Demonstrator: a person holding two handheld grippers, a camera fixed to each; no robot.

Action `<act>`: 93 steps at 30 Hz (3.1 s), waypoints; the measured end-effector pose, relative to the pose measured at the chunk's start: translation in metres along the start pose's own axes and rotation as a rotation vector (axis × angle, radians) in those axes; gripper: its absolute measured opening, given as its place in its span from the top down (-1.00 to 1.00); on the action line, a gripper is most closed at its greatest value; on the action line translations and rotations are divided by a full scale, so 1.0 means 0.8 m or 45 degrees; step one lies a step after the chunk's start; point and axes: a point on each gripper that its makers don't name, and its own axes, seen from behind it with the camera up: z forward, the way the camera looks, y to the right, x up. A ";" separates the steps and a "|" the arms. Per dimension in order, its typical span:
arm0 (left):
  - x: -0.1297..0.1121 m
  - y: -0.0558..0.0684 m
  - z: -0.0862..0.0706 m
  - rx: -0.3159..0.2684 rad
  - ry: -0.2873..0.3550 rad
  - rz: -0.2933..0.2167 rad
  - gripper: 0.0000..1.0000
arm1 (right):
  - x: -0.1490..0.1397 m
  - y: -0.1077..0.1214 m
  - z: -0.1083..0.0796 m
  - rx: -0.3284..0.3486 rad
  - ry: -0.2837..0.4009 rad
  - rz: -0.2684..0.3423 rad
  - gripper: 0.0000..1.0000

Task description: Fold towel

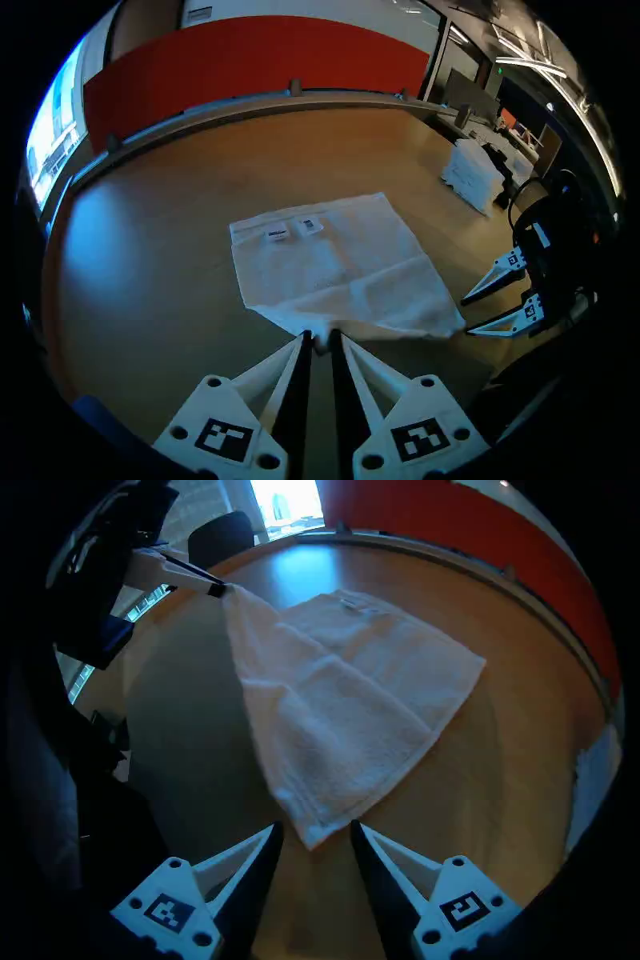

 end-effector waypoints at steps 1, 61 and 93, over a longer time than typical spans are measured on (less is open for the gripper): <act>0.000 0.000 0.000 0.000 0.000 0.000 0.66 | -0.001 -0.001 0.000 -0.001 -0.003 0.000 -0.27; -0.009 -0.003 0.001 0.002 -0.008 0.012 0.66 | -0.006 0.018 0.000 -0.072 -0.040 -0.103 0.89; -0.007 -0.012 -0.010 0.021 0.012 -0.016 0.66 | 0.070 0.050 -0.057 -0.095 0.079 -0.117 0.90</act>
